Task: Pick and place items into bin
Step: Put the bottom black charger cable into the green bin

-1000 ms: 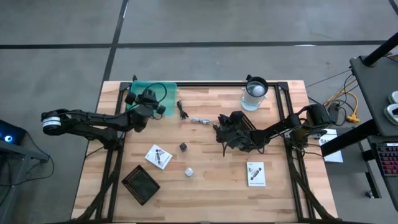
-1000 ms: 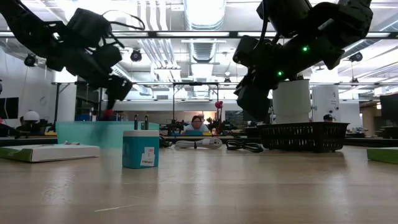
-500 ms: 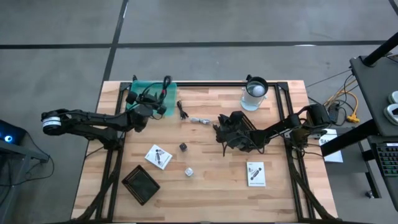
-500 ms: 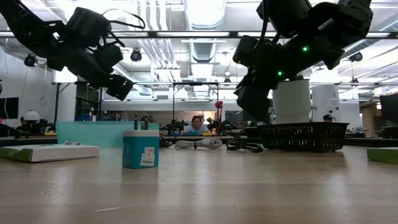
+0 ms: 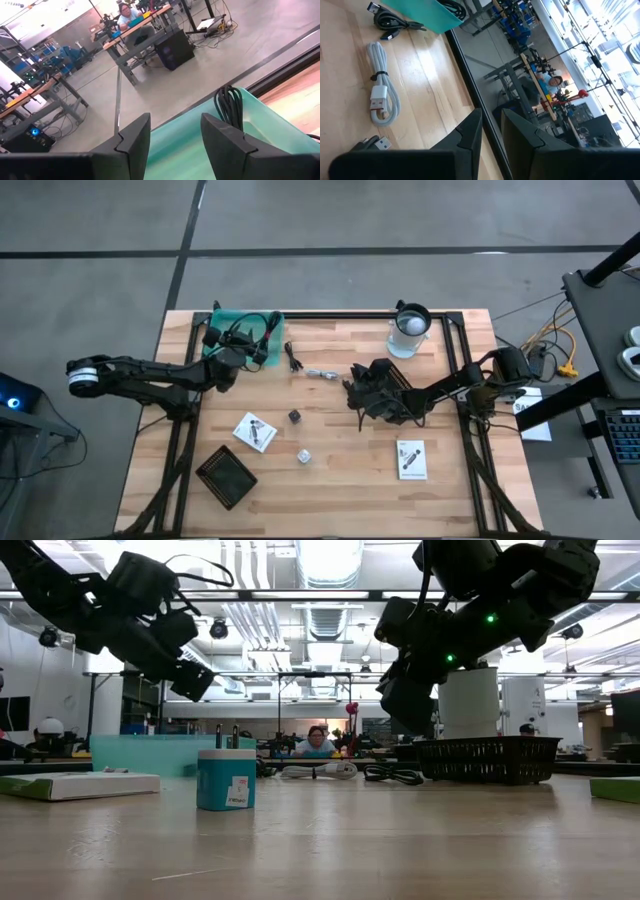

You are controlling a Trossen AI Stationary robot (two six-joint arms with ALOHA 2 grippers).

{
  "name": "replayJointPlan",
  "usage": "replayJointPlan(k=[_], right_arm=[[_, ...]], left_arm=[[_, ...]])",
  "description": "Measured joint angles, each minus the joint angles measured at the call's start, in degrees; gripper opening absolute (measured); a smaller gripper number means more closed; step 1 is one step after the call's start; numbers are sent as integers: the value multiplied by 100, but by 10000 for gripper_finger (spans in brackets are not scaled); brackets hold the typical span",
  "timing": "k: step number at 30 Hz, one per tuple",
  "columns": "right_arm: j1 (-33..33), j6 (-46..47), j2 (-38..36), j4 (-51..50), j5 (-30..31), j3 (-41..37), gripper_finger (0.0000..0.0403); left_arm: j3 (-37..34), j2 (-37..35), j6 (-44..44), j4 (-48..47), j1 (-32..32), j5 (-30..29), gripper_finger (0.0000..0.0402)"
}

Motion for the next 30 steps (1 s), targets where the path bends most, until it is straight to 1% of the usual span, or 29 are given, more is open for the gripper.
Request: replayJointPlan(k=[2, 4, 14, 17, 22, 25, 27, 30], right_arm=[[0, -2, 0, 0, 0, 0, 61], [0, -2, 0, 0, 0, 0, 61], [-2, -2, 0, 0, 0, 0, 61], [0, -3, 0, 0, 0, 0, 61], [0, -4, 0, 0, 0, 0, 61], [-2, -6, 0, 0, 0, 0, 61], [-2, -2, 0, 0, 0, 0, 61], [-2, -4, 0, 0, 0, 0, 61]], left_arm=[[0, 0, -33, 0, 0, 21, 158], [0, 0, -42, 5, 2, 209, 158], [0, 2, 290, 351, 2, 2609, 158], [0, 2, 308, 360, 0, 3122, 158], [0, 2, 326, 348, 2, 3588, 158], [0, 2, 571, 376, 1, 3847, 158], [0, 2, 601, 522, 2, 3800, 158], [4, 2, 522, 842, 3, 3508, 158]])
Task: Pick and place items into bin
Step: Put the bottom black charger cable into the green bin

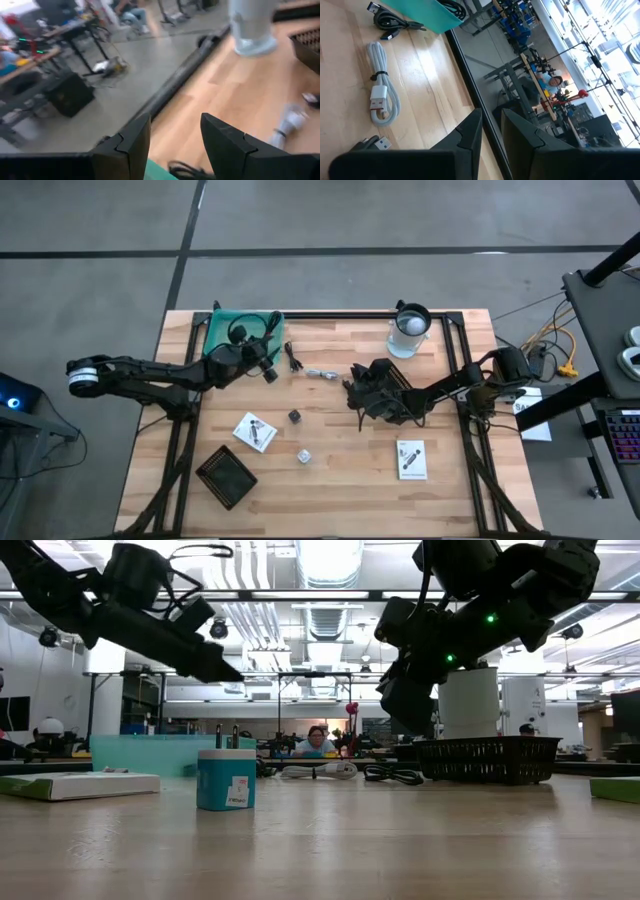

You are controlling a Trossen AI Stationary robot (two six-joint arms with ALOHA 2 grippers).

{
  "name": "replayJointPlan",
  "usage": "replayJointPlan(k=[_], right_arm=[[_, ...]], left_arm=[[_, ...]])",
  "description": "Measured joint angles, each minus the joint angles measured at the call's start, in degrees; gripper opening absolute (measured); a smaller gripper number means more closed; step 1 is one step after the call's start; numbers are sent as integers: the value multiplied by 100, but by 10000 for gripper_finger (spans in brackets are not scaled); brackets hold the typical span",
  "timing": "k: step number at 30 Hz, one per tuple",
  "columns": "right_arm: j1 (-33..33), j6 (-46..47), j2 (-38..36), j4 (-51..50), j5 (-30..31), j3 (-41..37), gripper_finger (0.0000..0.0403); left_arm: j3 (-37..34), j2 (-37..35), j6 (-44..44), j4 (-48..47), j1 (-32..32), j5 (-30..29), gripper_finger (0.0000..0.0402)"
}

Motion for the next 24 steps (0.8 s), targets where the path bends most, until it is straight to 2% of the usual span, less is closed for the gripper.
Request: replayJointPlan(k=[3, 6, 13, 24], right_arm=[[0, 1, 0, 2, 0, 0, 61], [0, 0, 0, 2, 0, 0, 61], [0, -15, 0, -4, 0, 0, 61], [0, -8, 0, -10, 1, 0, 61]], left_arm=[[231, -8, -528, -421, 90, 221, 157], [512, 17, -1013, -782, 267, 196, 157], [891, 430, -1208, -929, 829, 172, 157], [1766, 1451, -1622, -1840, 1751, 175, 157]])
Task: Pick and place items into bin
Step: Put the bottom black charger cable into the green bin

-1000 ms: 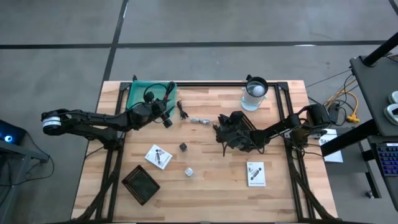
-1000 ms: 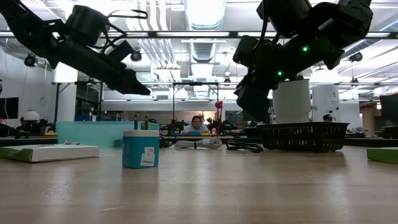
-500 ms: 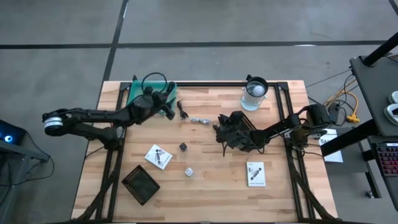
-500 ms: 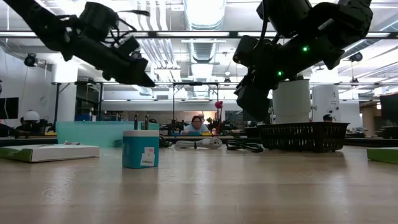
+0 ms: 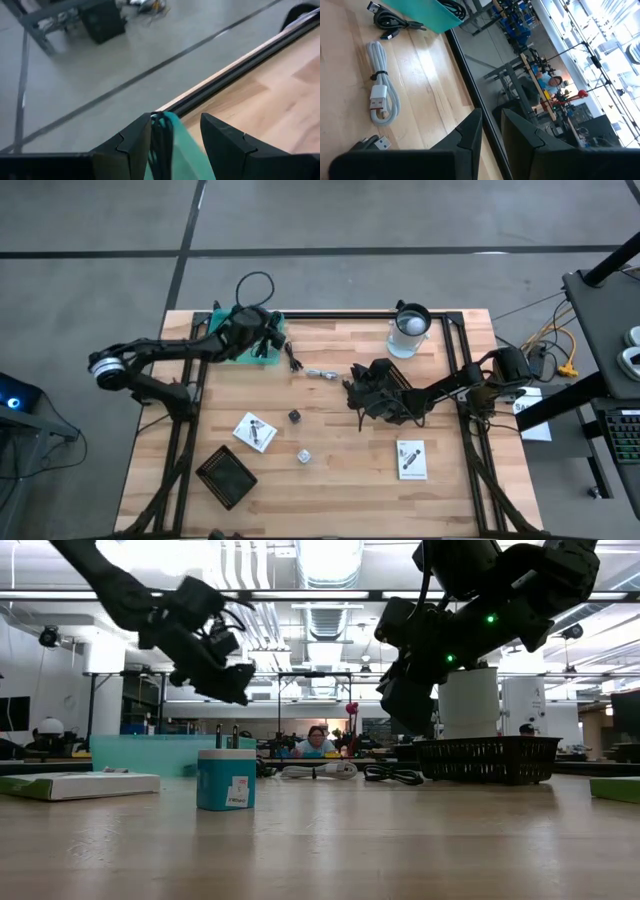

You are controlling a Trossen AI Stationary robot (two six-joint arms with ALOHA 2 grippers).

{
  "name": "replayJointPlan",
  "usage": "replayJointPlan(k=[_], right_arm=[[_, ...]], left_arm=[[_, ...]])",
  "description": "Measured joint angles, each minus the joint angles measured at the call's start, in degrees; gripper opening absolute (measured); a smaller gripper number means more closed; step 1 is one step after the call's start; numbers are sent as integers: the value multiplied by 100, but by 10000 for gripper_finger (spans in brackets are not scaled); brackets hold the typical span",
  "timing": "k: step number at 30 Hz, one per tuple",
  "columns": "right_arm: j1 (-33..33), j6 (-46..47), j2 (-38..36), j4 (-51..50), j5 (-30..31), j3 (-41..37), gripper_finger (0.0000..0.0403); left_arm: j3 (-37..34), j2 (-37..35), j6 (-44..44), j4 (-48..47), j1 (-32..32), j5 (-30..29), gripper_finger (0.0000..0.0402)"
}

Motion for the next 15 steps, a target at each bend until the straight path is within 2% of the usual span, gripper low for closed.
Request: replayJointPlan(k=[9, 15], right_arm=[[0, 10, 0, -3, 1, 0, 61], [0, 12, 0, -3, 1, 0, 61]], left_arm=[[771, 876, -6, -768, 335, 60, 157], [963, 1235, -7, -816, 438, -80, 157]])
